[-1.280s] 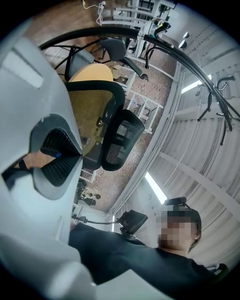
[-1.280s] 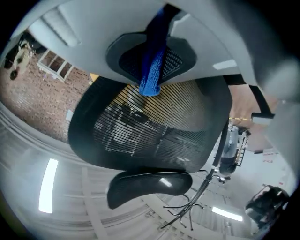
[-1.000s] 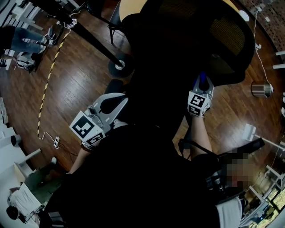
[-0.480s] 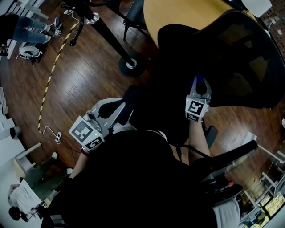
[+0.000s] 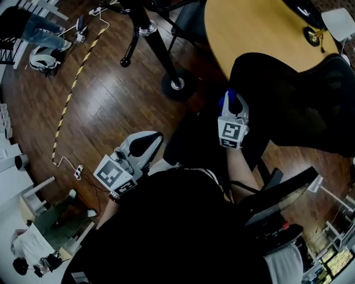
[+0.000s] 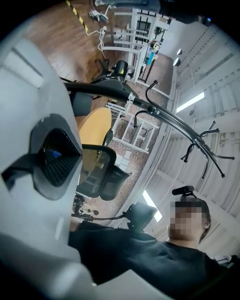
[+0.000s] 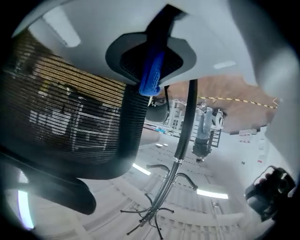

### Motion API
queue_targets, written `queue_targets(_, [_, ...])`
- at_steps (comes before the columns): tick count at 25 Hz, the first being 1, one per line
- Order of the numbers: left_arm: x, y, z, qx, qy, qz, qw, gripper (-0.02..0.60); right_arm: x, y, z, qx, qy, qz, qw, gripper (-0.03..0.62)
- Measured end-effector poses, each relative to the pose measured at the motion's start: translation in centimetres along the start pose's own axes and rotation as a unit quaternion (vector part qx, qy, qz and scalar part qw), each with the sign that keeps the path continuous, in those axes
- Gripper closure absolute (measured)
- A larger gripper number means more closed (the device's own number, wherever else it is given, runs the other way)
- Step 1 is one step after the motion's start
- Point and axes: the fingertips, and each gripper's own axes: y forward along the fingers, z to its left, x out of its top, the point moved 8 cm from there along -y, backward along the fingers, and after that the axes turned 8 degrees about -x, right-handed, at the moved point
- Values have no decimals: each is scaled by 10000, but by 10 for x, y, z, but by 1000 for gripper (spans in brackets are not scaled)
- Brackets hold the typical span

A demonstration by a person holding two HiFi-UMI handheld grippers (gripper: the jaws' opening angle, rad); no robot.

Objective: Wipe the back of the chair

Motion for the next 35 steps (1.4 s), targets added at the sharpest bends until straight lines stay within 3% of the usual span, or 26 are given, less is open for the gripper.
queue_targets(3, [-8, -16, 9, 192, -230, -4, 9996, 575, 0, 4, 3, -12, 61, -30, 10000, 554])
queue_targets(6, [-14, -15, 4, 171, -260, 30, 9995, 575, 2, 6, 10, 506, 73, -34, 9987, 556])
queue_targets(10, [-9, 16, -23, -189, -65, 79, 9998, 575, 18, -9, 10, 1164, 383, -287, 9921, 556])
queue_targets(14, [0, 53, -56, -592, 158, 128, 9980, 575, 28, -53, -11, 1240, 739, -514, 9882, 556])
queue_targets(17, [-9, 81, -98, -906, 247, 151, 9955, 575, 2, -102, -45, 1019, 751, -323, 9914, 556])
queue_targets(24, [-36, 159, -187, -1668, 421, 317, 9846, 575, -81, -193, -173, -64, 731, 240, 9970, 556])
queue_targets(35, [-46, 187, -257, -1860, 561, 266, 9806, 575, -129, -269, -265, -813, 978, 618, 9899, 554])
